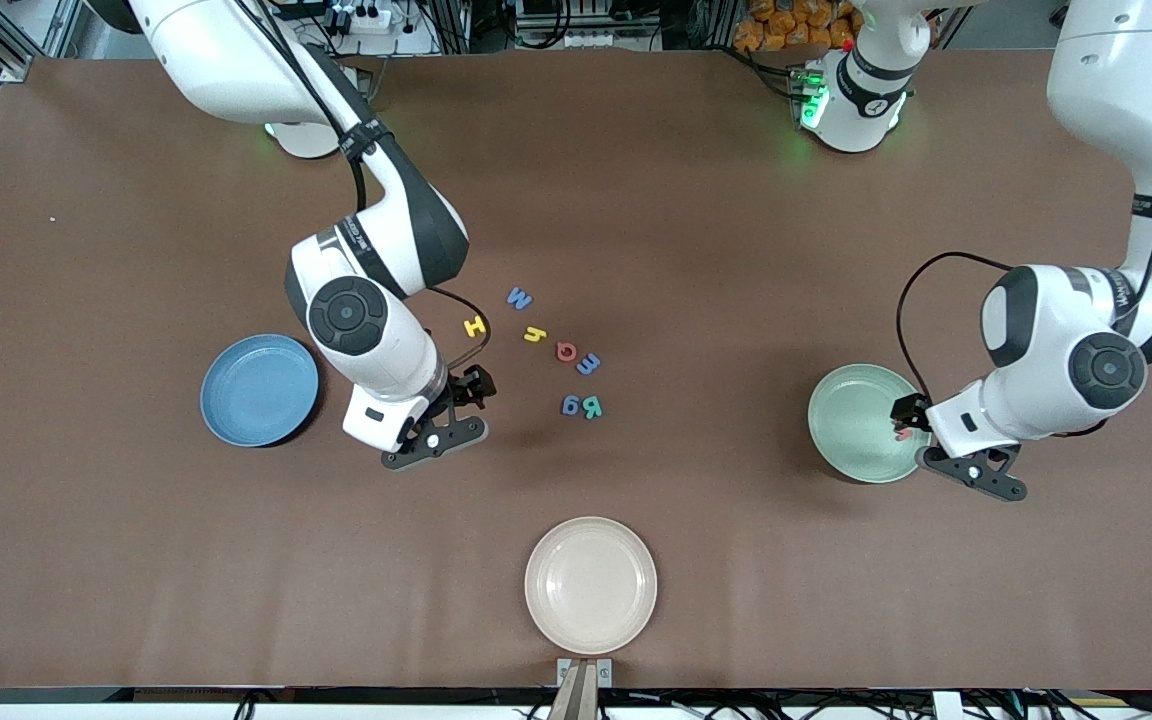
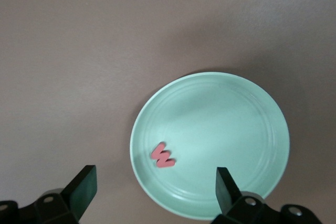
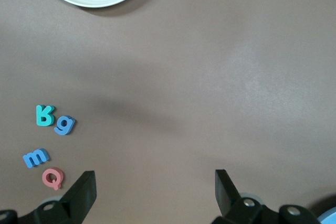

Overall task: Sort uppercase to blue plate, lowercase to green plate
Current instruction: 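Move the right gripper over the pink q while the left gripper withdraws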

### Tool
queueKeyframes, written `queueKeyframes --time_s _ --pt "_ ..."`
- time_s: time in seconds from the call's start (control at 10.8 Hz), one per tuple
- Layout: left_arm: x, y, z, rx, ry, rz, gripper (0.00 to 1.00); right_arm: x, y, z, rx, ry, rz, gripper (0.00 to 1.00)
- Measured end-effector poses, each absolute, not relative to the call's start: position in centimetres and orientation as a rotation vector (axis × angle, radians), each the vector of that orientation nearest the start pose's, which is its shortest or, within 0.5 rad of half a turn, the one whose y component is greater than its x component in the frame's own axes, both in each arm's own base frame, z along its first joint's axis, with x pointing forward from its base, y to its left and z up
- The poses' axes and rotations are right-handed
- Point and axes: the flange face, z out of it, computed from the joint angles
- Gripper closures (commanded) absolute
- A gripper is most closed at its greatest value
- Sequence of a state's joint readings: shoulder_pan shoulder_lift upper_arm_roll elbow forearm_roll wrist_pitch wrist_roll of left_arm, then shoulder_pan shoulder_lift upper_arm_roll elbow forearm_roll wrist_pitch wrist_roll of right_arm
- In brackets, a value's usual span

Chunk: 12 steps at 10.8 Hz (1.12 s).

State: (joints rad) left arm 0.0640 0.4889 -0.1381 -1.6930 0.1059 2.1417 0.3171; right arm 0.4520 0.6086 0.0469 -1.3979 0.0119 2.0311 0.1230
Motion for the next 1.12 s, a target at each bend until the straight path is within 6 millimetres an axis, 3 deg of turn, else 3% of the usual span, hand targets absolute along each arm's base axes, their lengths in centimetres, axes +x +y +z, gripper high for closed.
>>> queueKeyframes --time_s 0.19,0.56,0.74,1.12 --pt "66.7 -3.4 35.9 -3.052 0.657 0.092 0.00 62.8 35.3 34.9 -3.042 -0.593 0.001 0.00" --pt "66.2 -4.7 43.8 -3.064 0.530 0.089 0.00 58.5 41.8 31.2 -3.032 -0.711 0.082 0.00" --pt "65.5 -5.7 46.1 -3.066 0.471 0.067 0.00 56.4 45.0 28.6 -3.019 -0.773 0.092 0.00" --pt "64.3 -5.9 49.5 -3.064 0.422 0.035 0.00 54.4 47.2 25.5 -2.984 -0.848 0.041 0.00"
